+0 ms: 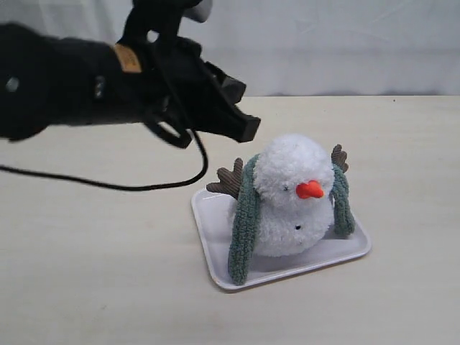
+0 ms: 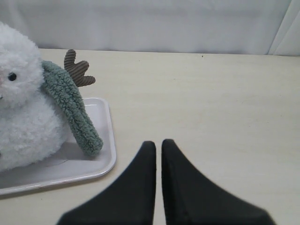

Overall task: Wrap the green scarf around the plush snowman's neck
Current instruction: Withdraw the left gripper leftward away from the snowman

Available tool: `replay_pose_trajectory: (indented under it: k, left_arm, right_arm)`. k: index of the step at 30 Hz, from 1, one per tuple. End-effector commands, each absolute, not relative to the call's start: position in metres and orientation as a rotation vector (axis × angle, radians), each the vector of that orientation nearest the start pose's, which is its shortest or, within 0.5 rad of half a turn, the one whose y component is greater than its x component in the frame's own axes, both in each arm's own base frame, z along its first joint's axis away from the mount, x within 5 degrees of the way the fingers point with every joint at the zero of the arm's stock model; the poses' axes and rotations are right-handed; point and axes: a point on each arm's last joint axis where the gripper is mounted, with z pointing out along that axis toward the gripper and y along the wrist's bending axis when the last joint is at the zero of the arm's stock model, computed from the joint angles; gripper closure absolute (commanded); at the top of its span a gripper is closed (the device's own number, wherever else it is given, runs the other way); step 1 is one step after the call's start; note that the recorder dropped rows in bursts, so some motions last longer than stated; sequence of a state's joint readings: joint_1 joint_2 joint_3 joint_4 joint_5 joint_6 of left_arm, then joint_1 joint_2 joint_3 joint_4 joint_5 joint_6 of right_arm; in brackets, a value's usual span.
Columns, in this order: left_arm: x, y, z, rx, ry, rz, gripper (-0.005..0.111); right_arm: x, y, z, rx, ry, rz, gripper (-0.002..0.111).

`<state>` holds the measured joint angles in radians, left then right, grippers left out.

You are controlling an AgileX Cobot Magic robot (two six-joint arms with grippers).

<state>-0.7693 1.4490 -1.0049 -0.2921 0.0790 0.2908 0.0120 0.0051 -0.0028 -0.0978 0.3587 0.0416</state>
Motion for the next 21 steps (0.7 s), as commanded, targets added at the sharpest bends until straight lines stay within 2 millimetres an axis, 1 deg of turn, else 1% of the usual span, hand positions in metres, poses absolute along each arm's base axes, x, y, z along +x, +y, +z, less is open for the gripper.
replay_pose_trajectory:
  k: [1,2,4,6,8,11,15,17,21]
  left_arm:
    - [0.229,-0.204,0.281,0.647,1.889,-0.492,0.102]
    - [0.229,-0.200,0.271,0.629,1.965,-0.501,0.102]
    - [0.226,-0.195,0.247,0.691,2.130,-0.482,0.102]
    - [0.225,-0.195,0.225,0.749,2.264,-0.464,0.102]
    - [0.225,-0.197,0.210,0.797,2.337,-0.441,0.101]
    - [0.229,-0.200,0.188,0.800,2.411,-0.424,0.101]
    - [0.237,-0.203,0.157,0.729,2.518,-0.412,0.101]
    - [0.247,-0.197,0.144,0.628,2.555,-0.395,0.101]
    - [0.264,-0.185,0.128,0.470,2.581,-0.367,0.101]
  right_arm:
    - [0.053,-0.002,0.182,-0.035,1.831,-0.055,0.104]
    - [0.053,-0.002,0.182,-0.035,1.831,-0.055,0.104]
    - [0.053,-0.002,0.182,-0.035,1.831,-0.055,0.104]
    - [0.053,-0.002,0.182,-0.035,1.831,-0.055,0.104]
    - [0.053,-0.002,0.182,-0.035,1.831,-0.055,0.104]
    - [0.053,-0.002,0.182,-0.035,1.831,-0.055,0.104]
    - [0.053,-0.002,0.182,-0.035,1.831,-0.055,0.104]
    - [0.053,-0.002,0.182,-0.035,1.831,-0.055,0.104]
    - [0.053,-0.002,0.182,-0.035,1.831,-0.055,0.104]
